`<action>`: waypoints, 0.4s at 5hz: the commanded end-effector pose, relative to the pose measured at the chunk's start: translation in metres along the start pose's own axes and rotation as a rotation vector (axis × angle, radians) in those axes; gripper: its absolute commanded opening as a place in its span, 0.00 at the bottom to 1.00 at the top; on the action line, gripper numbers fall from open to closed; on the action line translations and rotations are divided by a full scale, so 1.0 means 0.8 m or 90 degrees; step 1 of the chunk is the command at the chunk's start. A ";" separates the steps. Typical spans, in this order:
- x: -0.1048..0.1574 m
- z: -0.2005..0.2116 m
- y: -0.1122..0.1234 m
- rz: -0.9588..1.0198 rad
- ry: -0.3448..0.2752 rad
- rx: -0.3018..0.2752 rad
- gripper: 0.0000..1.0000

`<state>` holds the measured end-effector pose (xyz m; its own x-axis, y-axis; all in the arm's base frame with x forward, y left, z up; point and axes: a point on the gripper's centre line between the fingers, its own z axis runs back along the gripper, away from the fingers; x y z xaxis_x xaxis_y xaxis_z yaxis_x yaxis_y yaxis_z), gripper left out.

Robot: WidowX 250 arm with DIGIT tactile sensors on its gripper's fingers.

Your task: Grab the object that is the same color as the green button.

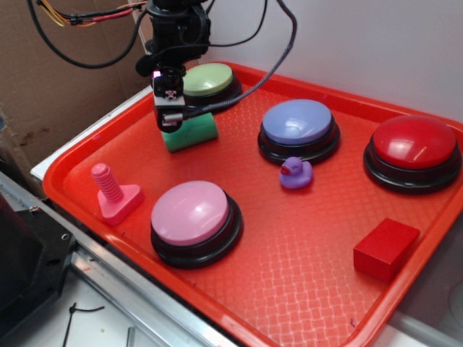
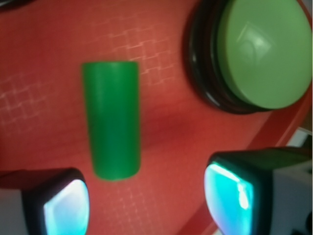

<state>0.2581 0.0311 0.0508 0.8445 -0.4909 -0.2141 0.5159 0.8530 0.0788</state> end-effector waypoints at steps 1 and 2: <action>0.012 -0.022 -0.021 -0.025 0.007 -0.002 1.00; 0.014 -0.033 -0.031 -0.031 0.021 0.006 1.00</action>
<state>0.2524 0.0157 0.0172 0.8083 -0.5197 -0.2767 0.5540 0.8304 0.0586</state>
